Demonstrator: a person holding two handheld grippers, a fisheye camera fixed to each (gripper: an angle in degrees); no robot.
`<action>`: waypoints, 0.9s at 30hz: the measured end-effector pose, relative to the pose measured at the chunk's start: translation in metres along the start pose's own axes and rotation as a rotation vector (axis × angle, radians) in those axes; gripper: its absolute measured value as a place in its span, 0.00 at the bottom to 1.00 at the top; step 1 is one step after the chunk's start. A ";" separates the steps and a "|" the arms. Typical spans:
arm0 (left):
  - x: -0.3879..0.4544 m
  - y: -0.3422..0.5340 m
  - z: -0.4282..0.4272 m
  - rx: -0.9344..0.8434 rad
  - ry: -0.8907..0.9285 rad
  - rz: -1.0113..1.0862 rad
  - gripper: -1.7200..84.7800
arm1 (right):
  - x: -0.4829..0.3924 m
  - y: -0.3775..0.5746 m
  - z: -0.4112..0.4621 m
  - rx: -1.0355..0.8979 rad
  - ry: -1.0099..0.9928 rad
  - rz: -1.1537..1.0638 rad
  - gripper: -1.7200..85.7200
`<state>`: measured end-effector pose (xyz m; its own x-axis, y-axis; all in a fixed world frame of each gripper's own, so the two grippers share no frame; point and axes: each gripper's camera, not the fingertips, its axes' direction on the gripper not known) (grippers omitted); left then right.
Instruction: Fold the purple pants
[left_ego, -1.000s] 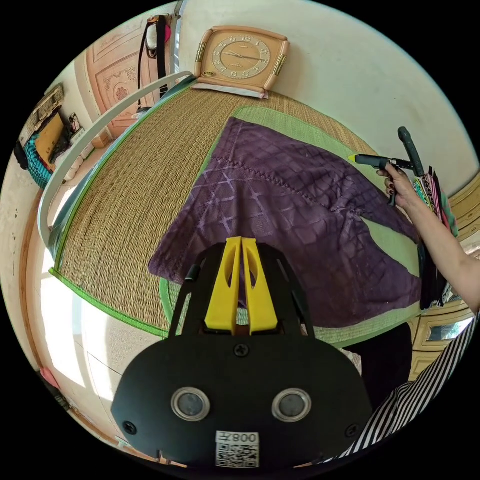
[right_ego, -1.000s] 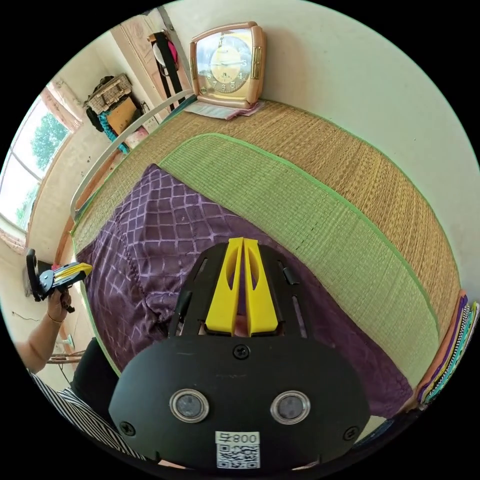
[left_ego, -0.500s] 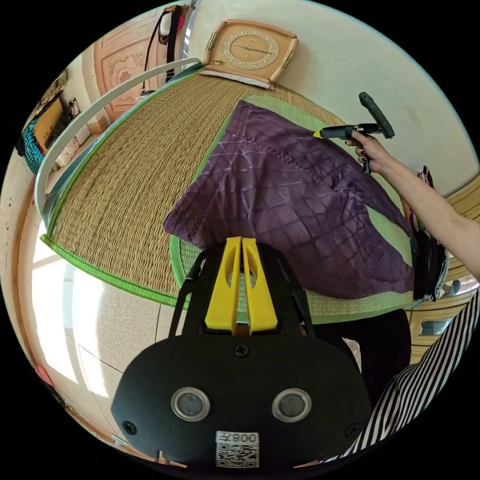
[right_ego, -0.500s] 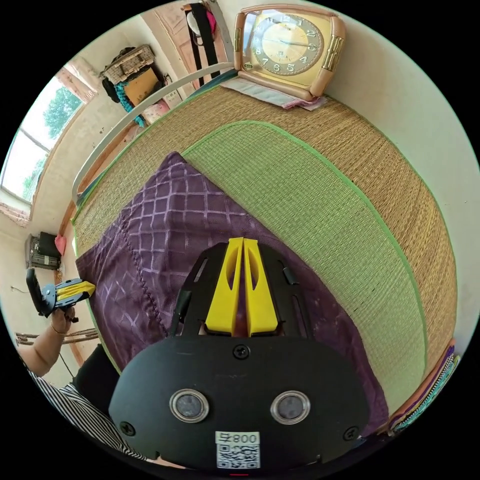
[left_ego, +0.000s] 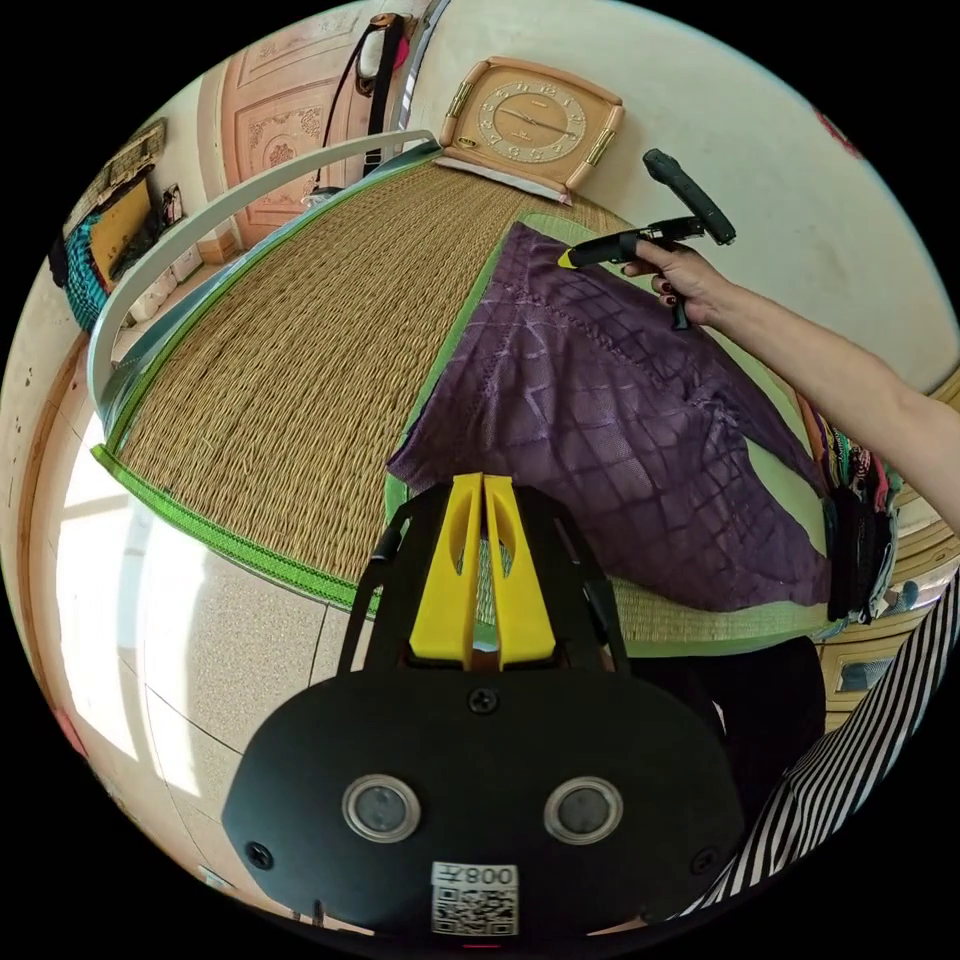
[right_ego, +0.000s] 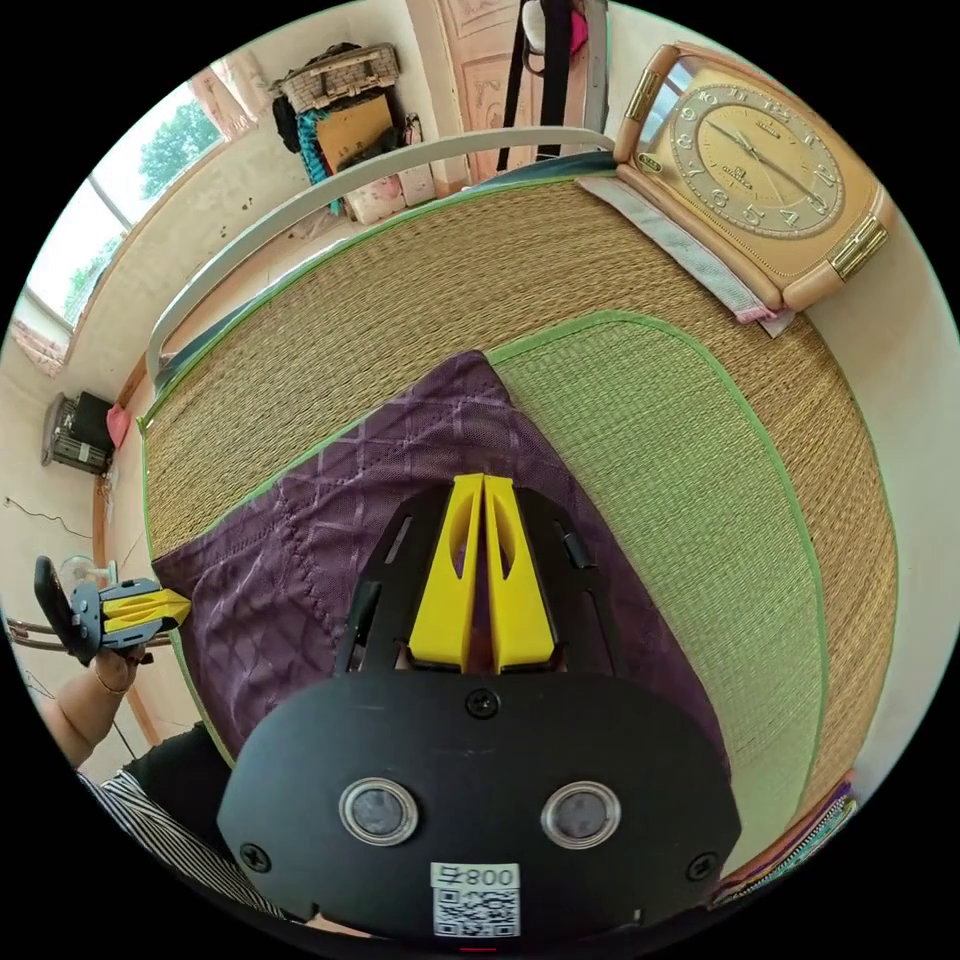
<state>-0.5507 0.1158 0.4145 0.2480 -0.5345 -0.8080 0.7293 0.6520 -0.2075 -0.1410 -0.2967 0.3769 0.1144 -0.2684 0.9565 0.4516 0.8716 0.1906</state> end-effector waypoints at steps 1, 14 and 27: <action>-0.003 0.000 0.001 0.000 0.006 -0.003 0.02 | 0.003 0.002 -0.003 0.010 -0.002 0.012 0.02; 0.060 -0.013 0.072 -0.086 0.402 0.321 0.02 | 0.029 0.221 -0.088 0.002 0.038 0.199 0.02; 0.064 0.002 0.196 -0.271 0.268 0.491 0.02 | -0.012 0.281 -0.151 0.070 -0.075 0.274 0.02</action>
<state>-0.4083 -0.0224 0.4704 0.3189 -0.0071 -0.9477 0.3742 0.9197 0.1190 0.1184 -0.1103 0.3851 0.1566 0.0097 0.9876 0.3501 0.9345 -0.0648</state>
